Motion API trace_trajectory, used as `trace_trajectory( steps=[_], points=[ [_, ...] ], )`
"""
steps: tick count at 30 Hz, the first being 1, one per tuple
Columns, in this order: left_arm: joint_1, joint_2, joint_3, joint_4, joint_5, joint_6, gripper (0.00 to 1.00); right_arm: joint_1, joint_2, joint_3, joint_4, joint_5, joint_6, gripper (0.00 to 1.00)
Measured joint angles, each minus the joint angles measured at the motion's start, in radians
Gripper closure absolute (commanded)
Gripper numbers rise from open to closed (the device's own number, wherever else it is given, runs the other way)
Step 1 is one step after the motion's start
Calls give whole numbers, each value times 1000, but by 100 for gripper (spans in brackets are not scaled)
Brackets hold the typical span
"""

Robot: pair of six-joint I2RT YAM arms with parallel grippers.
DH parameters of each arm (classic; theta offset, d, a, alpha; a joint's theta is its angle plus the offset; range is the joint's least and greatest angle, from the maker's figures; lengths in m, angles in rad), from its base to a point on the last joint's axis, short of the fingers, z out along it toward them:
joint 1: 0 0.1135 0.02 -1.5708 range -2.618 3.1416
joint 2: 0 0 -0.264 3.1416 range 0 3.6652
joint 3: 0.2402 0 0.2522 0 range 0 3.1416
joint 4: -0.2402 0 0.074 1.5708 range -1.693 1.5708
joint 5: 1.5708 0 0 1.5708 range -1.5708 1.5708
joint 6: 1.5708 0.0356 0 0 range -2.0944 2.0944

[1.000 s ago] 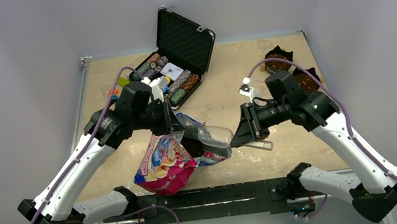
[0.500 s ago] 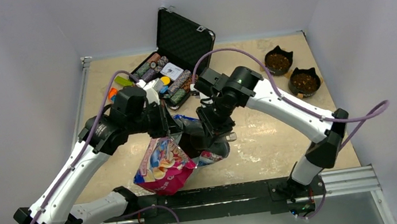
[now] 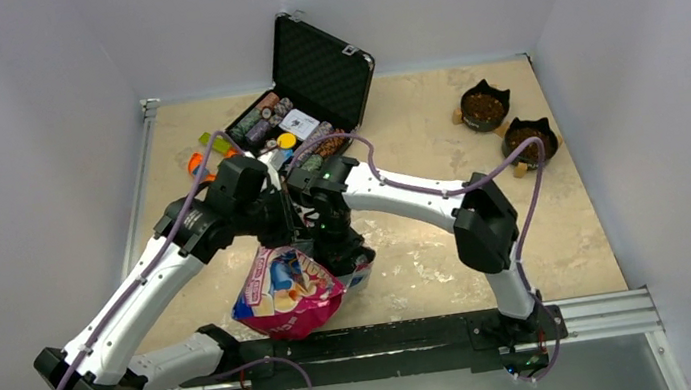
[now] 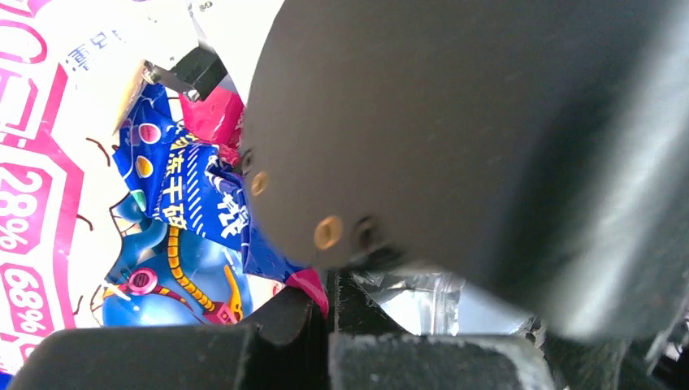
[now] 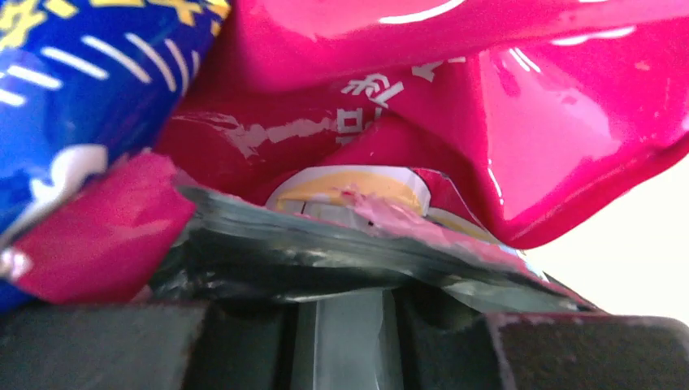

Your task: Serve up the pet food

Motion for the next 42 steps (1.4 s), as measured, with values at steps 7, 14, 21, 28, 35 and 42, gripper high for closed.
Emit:
trace_trajectory(
  steps=[7, 14, 21, 28, 35, 42],
  points=[
    [-11, -16, 24, -14, 0, 2, 100, -112, -272, -464, 545, -371, 113, 100],
    [-12, -138, 27, -6, -55, 3, 100, -228, -645, -808, 998, -685, 234, 100],
    [-11, -171, 27, 1, -103, 0, 100, -284, -833, -1019, 1237, -746, 362, 100],
    [-11, -170, 27, -1, -106, -1, 100, -308, -812, -1030, 1254, -734, 419, 100],
    [-11, -171, 27, 0, -108, -1, 100, -343, -789, -1115, 1514, -820, 638, 100],
    [-12, -172, 27, -3, -111, 2, 100, -407, -791, -1265, 1864, -901, 877, 100]
  ],
)
